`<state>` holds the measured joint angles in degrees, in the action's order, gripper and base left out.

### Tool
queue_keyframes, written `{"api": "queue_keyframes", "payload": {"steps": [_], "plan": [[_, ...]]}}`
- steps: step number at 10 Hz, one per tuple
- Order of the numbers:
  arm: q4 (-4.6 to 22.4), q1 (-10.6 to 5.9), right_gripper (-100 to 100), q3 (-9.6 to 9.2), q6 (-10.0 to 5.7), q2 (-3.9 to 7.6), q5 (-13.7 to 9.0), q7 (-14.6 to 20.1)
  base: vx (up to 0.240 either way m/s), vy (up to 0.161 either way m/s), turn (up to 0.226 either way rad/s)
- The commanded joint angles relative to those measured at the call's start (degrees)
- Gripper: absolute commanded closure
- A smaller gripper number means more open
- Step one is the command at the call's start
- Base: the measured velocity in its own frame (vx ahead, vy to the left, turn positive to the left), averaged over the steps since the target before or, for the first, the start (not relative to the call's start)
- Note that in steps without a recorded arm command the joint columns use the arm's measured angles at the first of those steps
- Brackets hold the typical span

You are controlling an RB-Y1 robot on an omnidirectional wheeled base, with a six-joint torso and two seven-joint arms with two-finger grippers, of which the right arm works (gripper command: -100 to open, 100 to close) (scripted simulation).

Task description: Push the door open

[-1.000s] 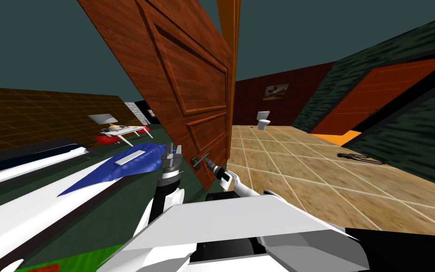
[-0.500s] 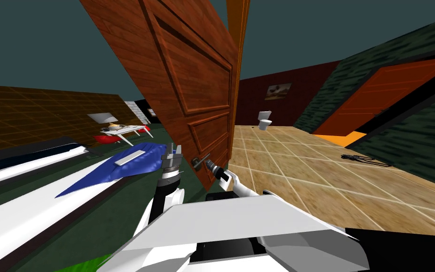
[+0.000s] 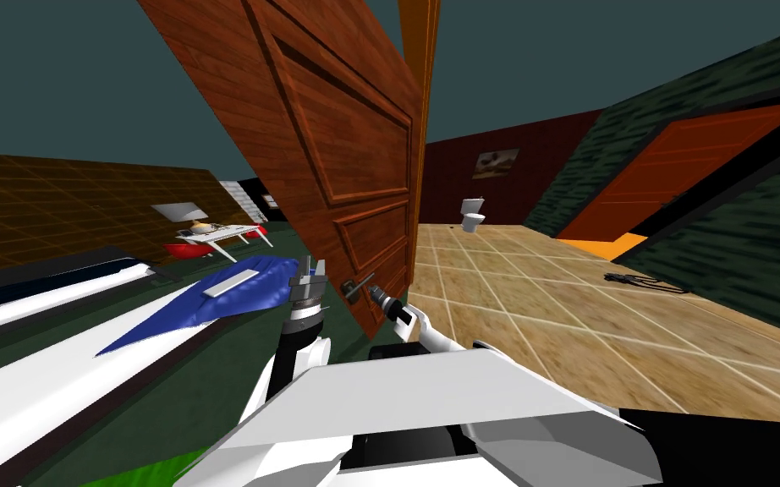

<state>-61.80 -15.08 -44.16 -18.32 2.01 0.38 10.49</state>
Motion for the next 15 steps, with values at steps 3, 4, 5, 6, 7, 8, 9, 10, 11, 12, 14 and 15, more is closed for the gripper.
{"api": "queue_keyframes", "payload": {"steps": [3,4,5,6,7,8,9,10,11,12,14,15], "plan": [[-0.7,0.59,-100,0.32,-0.35,-0.61,-0.5,0.4,-0.216,-0.132,-0.07],[-0.3,0.45,-100,0.3,-0.4,-0.35,-0.4,0.2,-0.102,-0.056,-0.004],[0.1,0.28,-100,0.7,-0.51,0.54,-0.4,0.0,0.065,0.08,0.046],[0.2,0.22,-100,0.82,-0.52,0.63,-0.4,0.0,0.094,0.183,0.025],[0.3,0.16,-100,0.94,-0.54,0.66,-0.4,-0.1,0.125,0.165,-0.001],[0.5,0.03,-100,1.19,-0.56,0.52,-0.3,-0.2,0.184,0.162,0.025],[0.7,-0.09,-100,1.43,-0.59,0.1,-0.3,-0.3,0.167,0.165,0.033],[0.9,-0.21,-100,1.65,-0.62,-0.53,-0.3,-0.4,0.154,0.163,0.028],[1.0,-0.29,-100,1.82,-0.64,-1.22,-0.3,-0.5,0.126,0.154,0.021],[1.1,-0.18,-100,1.72,-0.77,-0.93,-0.3,-0.5,0.049,0.064,-0.007],[1.1,-0.18,100,1.72,-0.77,-0.93,-0.3,-0.5,-0.01,-0.018,0.004],[1.1,-0.18,100,1.72,-0.77,-0.93,-0.3,-0.5,-0.014,-0.02,0.005]]}}
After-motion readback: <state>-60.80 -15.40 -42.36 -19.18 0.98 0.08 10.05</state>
